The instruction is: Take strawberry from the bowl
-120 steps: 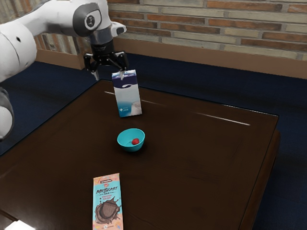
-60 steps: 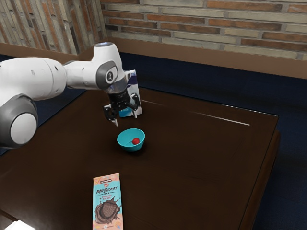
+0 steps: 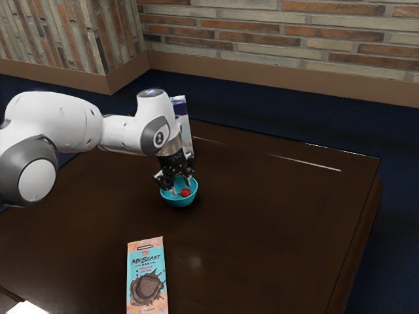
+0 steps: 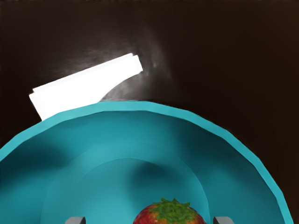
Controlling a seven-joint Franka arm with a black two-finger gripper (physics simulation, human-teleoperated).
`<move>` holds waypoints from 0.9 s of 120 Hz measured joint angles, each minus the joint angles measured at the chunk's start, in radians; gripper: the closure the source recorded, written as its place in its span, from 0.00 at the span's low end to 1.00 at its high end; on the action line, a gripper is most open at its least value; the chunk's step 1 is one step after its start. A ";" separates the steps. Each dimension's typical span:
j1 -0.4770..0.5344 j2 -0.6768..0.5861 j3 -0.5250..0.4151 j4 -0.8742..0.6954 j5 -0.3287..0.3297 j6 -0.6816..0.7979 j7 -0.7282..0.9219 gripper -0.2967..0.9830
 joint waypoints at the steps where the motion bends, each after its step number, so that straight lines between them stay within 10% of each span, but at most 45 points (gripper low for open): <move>1: 0.000 0.002 0.000 0.000 0.000 0.004 -0.001 0.52; 108: -0.003 -0.004 -0.004 -0.089 -0.034 0.175 -0.043 0.70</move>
